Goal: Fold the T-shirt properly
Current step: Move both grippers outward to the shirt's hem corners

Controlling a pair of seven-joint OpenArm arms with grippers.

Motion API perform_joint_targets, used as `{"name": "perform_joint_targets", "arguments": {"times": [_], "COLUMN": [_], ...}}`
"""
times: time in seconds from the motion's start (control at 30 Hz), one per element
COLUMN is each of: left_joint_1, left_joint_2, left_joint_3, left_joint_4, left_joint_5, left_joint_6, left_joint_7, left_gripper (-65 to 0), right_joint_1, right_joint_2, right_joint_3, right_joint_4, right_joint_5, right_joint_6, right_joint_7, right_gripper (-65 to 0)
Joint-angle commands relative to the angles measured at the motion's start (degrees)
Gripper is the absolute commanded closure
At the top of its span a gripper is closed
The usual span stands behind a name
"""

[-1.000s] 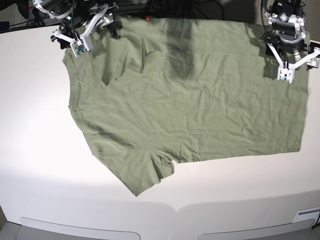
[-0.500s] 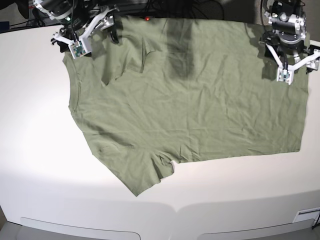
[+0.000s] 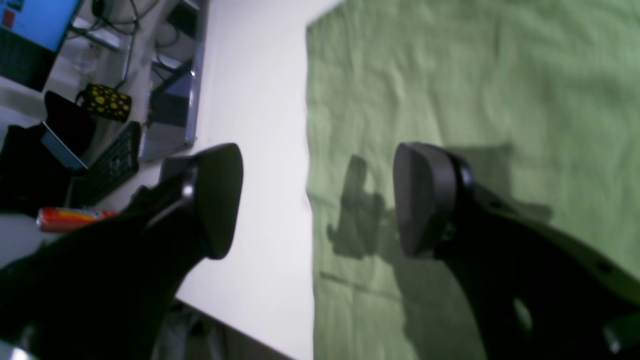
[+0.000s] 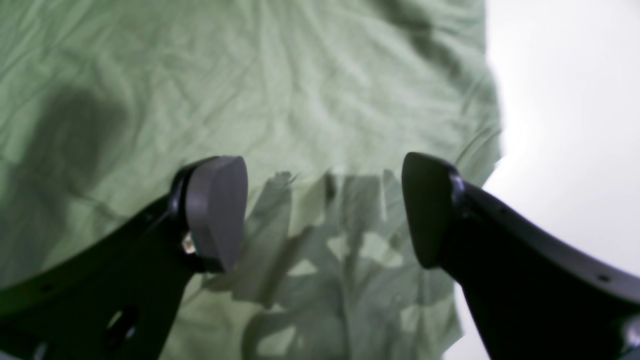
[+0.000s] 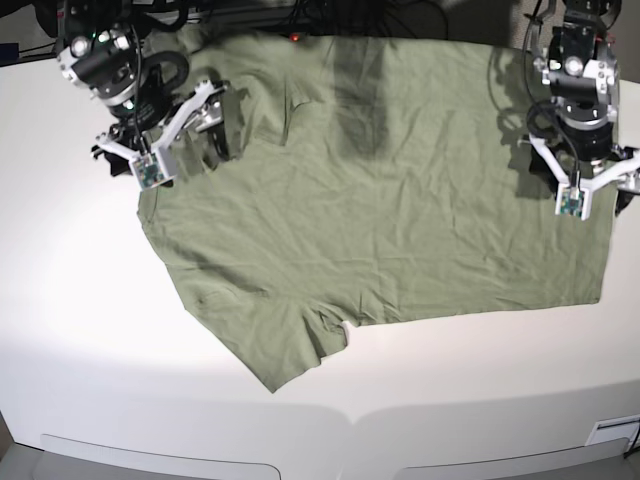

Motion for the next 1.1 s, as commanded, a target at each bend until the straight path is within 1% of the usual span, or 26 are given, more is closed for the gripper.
{"name": "perform_joint_targets", "arguments": {"times": [0.0, 0.07, 0.13, 0.17, 0.23, 0.27, 0.37, 0.4, 0.47, 0.5, 0.6, 0.73, 0.77, 0.83, 0.9, 0.97, 1.07], "left_joint_1": [-1.22, -3.19, -5.44, -6.73, -9.46, -10.84, -14.91, -16.2, -18.64, -19.63, -22.56, -27.47, -29.07, -32.44, -36.44, -40.76, -47.36], "left_joint_2": [-0.48, -0.5, -0.5, -0.52, -0.52, -0.52, -0.52, -0.5, -0.52, -0.55, -1.22, -3.26, -3.61, -4.39, -5.33, -6.27, -7.74], "left_joint_3": [-0.31, -0.31, -0.31, -0.31, -0.31, -0.31, -0.31, -0.31, -0.31, -0.31, -0.31, -0.31, -0.31, -0.31, -0.31, -0.31, -0.31], "left_joint_4": [1.09, 1.09, 1.09, 1.09, 1.07, 1.07, 0.52, 0.15, -0.74, -1.44, -5.64, -15.58, -18.38, -24.15, -29.66, -34.84, -42.66], "left_joint_5": [0.22, -2.75, -7.04, -8.94, -12.22, -14.1, -19.12, -20.76, -23.47, -24.15, -24.26, -25.11, -25.11, -26.36, -29.2, -31.58, -32.76], "left_joint_6": [0.81, 0.81, 0.55, -0.66, -5.46, -7.82, -14.51, -16.44, -19.02, -19.67, -19.67, -19.76, -20.24, -21.75, -23.41, -25.9, -29.4], "left_joint_7": [-1.27, -1.27, -1.27, -1.27, -1.25, -1.25, -1.01, -0.74, 0.17, 0.42, 0.37, 0.24, 0.28, 0.33, 0.83, 1.62, 1.7], "left_gripper": [-45.7, -45.7, -45.7, -45.7, -45.7, -45.7, -45.7, -45.7, -45.7, -45.7, -45.7, -45.7, -45.7, -45.7, -45.7, -45.7, -45.7], "right_joint_1": [0.83, 2.16, 3.13, 3.54, 4.57, 5.11, 6.86, 7.54, 9.16, 10.03, 13.07, 17.55, 18.73, 21.14, 23.85, 26.73, 30.86], "right_joint_2": [0.79, 1.4, 1.33, 1.18, 0.5, -0.09, -2.49, -3.3, -4.55, -5.05, -6.54, -7.08, -7.06, -7.08, -7.08, -7.06, -7.06], "right_joint_3": [0.17, 0.17, 0.17, 0.17, 0.17, 0.17, 0.17, 0.17, 0.17, 0.17, 0.13, 0.13, 0.13, 0.13, 0.13, 0.13, 0.13], "right_joint_4": [0.96, 0.96, 0.96, 0.96, 0.96, 0.96, 0.92, 0.9, 0.9, 0.9, 0.9, 0.42, -0.04, -1.49, -4.24, -8.2, -15.26], "right_joint_5": [0.55, 0.52, 0.55, 0.55, 0.85, 1.99, 4.52, 4.81, 4.68, 4.63, 4.63, 4.83, 4.85, 4.87, 5.31, 7.28, 9.16], "right_joint_6": [-0.04, -0.04, -0.04, -0.04, -0.04, -0.02, 0.13, 0.28, 1.7, 2.58, 4.31, 4.44, 4.44, 4.44, 4.44, 4.46, 4.7], "right_joint_7": [0.87, 0.85, 0.9, 0.94, 0.28, -0.31, -1.05, -1.05, -1.38, -1.55, -3.91, -8.15, -9.2, -10.69, -11.76, -14.12, -17.18], "right_gripper": [-47.9, -47.9, -47.9, -47.9, -47.9, -47.9, -47.9, -47.9, -47.9, -47.9, -47.9, -47.9, -47.9, -47.9, -47.9, -47.9, -47.9]}}
